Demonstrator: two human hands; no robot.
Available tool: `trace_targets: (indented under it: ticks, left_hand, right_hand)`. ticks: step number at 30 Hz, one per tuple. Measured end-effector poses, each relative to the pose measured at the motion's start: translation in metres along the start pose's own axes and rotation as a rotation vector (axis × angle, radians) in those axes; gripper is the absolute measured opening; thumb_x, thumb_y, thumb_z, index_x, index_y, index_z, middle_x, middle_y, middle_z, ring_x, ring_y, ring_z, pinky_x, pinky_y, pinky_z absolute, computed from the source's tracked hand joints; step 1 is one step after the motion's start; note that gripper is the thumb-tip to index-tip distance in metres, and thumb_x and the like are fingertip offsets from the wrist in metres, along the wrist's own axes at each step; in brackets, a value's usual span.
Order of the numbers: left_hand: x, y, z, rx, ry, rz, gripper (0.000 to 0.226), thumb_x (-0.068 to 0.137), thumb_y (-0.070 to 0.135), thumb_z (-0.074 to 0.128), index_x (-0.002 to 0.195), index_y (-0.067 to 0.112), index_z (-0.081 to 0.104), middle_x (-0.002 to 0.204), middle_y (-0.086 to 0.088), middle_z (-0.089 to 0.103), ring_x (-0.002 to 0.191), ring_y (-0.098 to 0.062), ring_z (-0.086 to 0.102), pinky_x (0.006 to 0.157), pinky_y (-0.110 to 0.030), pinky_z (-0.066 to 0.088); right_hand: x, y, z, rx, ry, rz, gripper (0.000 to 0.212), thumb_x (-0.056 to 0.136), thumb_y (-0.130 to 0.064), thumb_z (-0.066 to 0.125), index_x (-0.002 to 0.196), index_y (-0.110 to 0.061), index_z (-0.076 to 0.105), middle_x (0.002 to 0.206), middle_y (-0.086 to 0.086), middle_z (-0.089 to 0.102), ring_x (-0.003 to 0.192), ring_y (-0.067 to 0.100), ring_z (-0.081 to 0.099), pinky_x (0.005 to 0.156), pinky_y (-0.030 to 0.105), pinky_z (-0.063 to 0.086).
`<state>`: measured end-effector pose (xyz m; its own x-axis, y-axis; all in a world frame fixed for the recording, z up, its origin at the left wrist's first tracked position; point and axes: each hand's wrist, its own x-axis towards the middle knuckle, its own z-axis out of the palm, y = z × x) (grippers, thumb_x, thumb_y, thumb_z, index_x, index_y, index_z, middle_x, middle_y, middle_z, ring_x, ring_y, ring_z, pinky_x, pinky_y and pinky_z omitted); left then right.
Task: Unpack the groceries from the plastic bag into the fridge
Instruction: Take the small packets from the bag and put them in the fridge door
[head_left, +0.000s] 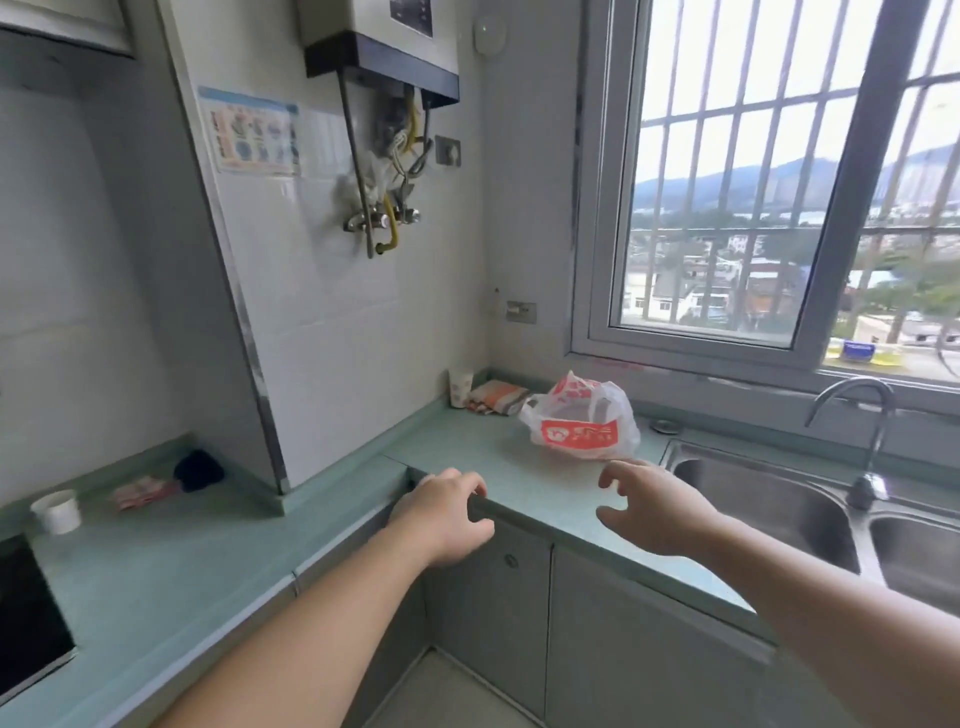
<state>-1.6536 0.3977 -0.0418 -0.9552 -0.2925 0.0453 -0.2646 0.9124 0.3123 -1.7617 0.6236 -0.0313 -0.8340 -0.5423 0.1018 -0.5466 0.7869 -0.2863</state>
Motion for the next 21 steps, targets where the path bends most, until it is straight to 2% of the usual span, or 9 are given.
trace_targets:
  ticks: [5,8,11,16,21]
  left_hand:
    - [0.092,0.022,0.026,0.015,-0.053,0.095,0.043,0.087,0.043,0.052,0.128,0.034,0.049,0.133,0.008,0.047,0.122,-0.015,0.046,0.093,-0.033,0.043]
    - [0.148,0.028,0.041,0.038,-0.091,0.086,0.044,0.085,0.042,0.052,0.128,0.033,0.048,0.133,0.006,0.047,0.123,-0.016,0.045,0.097,-0.039,0.045]
    - [0.203,0.033,0.046,0.065,-0.115,0.051,0.043,0.085,0.043,0.053,0.127,0.034,0.048,0.133,0.006,0.047,0.121,-0.016,0.045,0.095,-0.04,0.046]
    - [0.285,0.039,0.054,0.027,-0.104,0.034,0.04,0.086,0.043,0.052,0.126,0.035,0.049,0.132,0.007,0.046,0.119,-0.015,0.046,0.094,-0.042,0.048]
    - [0.359,0.035,0.073,0.005,-0.123,0.039,0.04,0.086,0.044,0.053,0.125,0.035,0.05,0.13,0.007,0.048,0.118,-0.017,0.047,0.094,-0.04,0.046]
  right_hand:
    - [0.07,0.053,0.011,0.034,0.01,0.111,0.038,0.087,-0.038,0.058,0.122,-0.024,0.055,0.121,-0.002,0.058,0.104,0.019,0.055,0.084,0.029,0.047]
    - [0.123,0.082,0.025,0.087,0.009,0.116,0.037,0.086,-0.037,0.059,0.121,-0.023,0.056,0.121,-0.001,0.059,0.099,0.018,0.054,0.082,0.027,0.046]
    - [0.176,0.106,0.033,0.132,-0.032,0.113,0.036,0.086,-0.035,0.06,0.12,-0.023,0.057,0.118,0.0,0.06,0.093,0.017,0.052,0.078,0.025,0.042]
    - [0.25,0.138,0.031,0.204,-0.033,0.119,0.028,0.086,-0.027,0.059,0.113,-0.021,0.061,0.095,-0.004,0.056,0.085,0.017,0.051,0.076,0.024,0.04]
    - [0.313,0.162,0.038,0.177,-0.052,0.154,0.03,0.087,-0.031,0.057,0.114,-0.02,0.061,0.096,-0.002,0.058,0.086,0.019,0.056,0.079,0.029,0.049]
